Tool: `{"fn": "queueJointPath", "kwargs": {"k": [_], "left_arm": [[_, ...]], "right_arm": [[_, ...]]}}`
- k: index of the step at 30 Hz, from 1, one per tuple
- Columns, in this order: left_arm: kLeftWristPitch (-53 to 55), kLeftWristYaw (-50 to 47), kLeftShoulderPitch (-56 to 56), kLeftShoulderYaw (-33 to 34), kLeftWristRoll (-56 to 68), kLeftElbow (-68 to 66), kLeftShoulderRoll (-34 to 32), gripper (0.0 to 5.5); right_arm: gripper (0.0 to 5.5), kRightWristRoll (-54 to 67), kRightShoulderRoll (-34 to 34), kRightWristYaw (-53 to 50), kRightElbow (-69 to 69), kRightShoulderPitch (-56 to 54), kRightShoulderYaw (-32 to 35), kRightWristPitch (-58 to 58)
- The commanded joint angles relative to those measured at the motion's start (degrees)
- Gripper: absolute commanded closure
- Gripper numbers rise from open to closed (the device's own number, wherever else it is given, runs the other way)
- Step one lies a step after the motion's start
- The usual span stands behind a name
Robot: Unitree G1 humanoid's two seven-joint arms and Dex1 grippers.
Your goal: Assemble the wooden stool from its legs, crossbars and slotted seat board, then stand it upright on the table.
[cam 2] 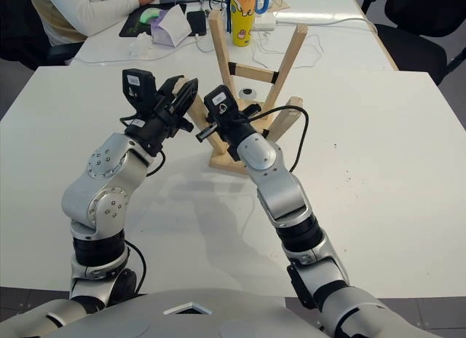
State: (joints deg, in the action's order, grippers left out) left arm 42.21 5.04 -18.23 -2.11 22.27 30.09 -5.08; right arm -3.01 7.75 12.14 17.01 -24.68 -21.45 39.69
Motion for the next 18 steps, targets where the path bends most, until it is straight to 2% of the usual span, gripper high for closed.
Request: {"fn": "queueJointPath", "kwargs": {"k": [1,5,7,13,18], "left_arm": [[0.33,0.42,-1.54,0.03,0.7,1.59,0.2,3.94],[0.15,0.42,-1.83,0.19,0.59,1.3,0.21,3.94],[0.05,0.41,-1.91,0.13,0.52,1.22,0.28,3.94],[-0.5,0.55,-1.95,-0.29,0.14,0.59,0.55,3.94],[-0.86,0.96,-2.07,-0.21,0.11,-0.02,0.41,3.94]], "right_arm": [[5.5,1.09,3.58,4.42,-9.72,6.97,-1.71,7.14],[5.5,0.13,3.26,3.9,-9.15,6.76,-1.65,5.81],[5.5,0.03,1.83,2.02,-8.35,6.02,0.48,2.8],[5.5,0.94,-6.37,-9.34,-4.02,-2.24,12.52,-13.06],[5.5,1.38,-9.16,-11.78,-0.84,-6.33,14.89,-19.13]]}}
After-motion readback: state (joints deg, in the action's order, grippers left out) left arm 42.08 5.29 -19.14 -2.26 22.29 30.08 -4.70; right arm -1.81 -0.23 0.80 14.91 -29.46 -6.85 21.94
